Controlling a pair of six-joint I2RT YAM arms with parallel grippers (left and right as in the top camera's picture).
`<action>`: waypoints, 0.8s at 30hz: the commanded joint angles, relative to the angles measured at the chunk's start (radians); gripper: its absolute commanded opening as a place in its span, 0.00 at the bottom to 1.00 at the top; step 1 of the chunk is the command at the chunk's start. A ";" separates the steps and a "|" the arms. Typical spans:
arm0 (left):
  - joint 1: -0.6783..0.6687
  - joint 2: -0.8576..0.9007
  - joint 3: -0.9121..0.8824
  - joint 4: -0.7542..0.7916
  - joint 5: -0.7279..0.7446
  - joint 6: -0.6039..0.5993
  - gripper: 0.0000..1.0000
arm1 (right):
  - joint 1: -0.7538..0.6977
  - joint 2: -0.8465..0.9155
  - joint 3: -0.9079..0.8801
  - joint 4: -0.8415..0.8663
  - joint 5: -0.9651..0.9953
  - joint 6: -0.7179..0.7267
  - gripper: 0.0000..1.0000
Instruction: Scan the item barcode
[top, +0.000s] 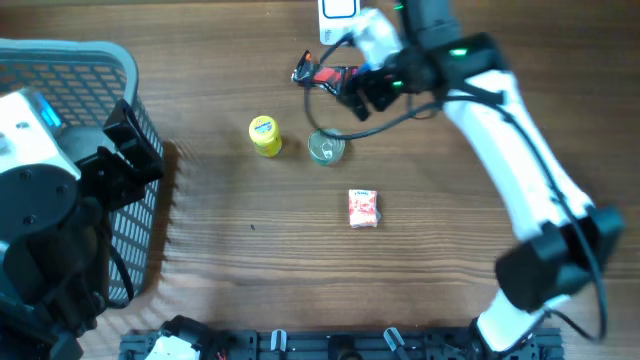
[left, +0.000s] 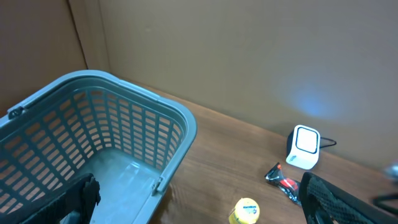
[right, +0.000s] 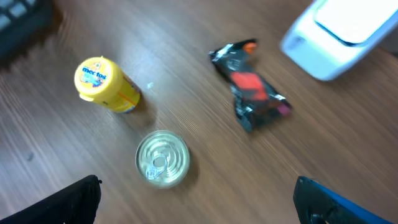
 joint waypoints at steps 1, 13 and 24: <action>0.001 -0.003 -0.007 -0.013 -0.010 -0.021 1.00 | 0.000 0.132 0.050 0.021 0.021 -0.022 1.00; 0.001 -0.001 -0.035 -0.036 -0.010 -0.046 1.00 | 0.001 0.328 0.245 0.057 0.031 -0.194 1.00; 0.001 -0.001 -0.035 -0.072 -0.010 -0.073 1.00 | 0.019 0.428 0.262 0.249 0.034 -0.216 1.00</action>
